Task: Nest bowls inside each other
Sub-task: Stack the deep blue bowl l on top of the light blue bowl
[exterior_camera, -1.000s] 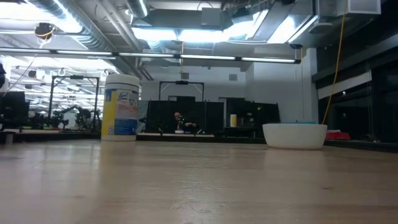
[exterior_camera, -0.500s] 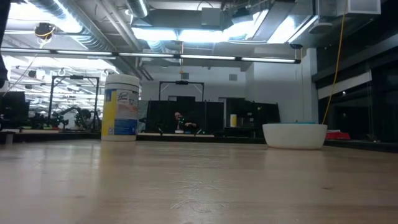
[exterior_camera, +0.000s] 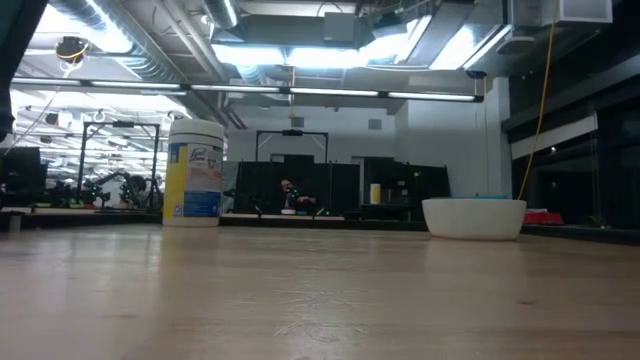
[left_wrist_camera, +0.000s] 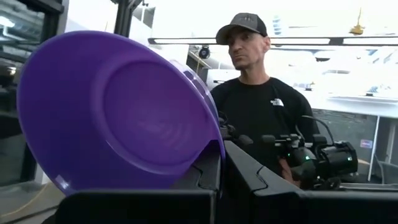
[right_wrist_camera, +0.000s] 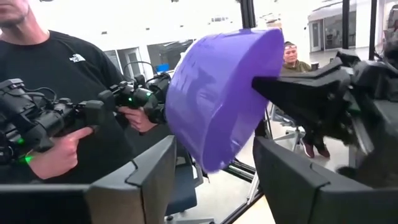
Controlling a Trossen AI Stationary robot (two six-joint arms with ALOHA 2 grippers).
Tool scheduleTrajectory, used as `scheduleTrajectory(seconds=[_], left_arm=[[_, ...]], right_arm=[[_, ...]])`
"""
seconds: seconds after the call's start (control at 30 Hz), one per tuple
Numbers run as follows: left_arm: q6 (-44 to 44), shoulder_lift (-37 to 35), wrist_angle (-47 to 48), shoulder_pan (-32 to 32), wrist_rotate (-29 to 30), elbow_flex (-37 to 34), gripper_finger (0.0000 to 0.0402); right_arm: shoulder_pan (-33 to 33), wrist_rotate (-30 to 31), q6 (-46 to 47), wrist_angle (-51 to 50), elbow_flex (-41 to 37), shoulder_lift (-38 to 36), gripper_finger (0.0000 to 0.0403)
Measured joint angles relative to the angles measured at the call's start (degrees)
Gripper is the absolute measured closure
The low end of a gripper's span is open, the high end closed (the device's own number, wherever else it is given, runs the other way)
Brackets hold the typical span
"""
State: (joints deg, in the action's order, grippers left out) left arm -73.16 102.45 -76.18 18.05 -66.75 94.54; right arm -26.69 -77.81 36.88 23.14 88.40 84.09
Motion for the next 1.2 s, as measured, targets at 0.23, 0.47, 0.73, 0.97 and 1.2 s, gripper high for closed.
scheduleTrajectory(seconds=[0.23, 0.47, 0.73, 0.97, 1.2], left_arm=[[-0.6, 0.9, 0.0, 0.7, -0.4, 0.2, 0.0400], [-0.6, 0.8, -0.3, 2.2, -0.4, 0.2, 0.0400], [-0.1, 0.8, -0.4, 2.3, -0.9, 0.2, 0.0400], [-0.2, 0.7, -0.4, 4.1, -1.8, 0.2, 0.0400], [-1.1, 0.7, -0.1, 5.7, -2.2, 0.2, 0.0386]], right_arm=[[0.6, 1.2, 0.7, 1.5, 0.0, 0.0, 0.0207], [1.1, 1.6, 1.8, 1.9, 0.0, 0.6, 0.0226], [3.1, 2.6, 1.8, 2.3, 0.0, 1.1, 0.0243], [3.3, 1.4, 2.6, 3.4, 0.0, 1.1, 0.0309], [4.0, -1.0, 0.1, 3.4, 0.1, 1.0, 0.0391]])
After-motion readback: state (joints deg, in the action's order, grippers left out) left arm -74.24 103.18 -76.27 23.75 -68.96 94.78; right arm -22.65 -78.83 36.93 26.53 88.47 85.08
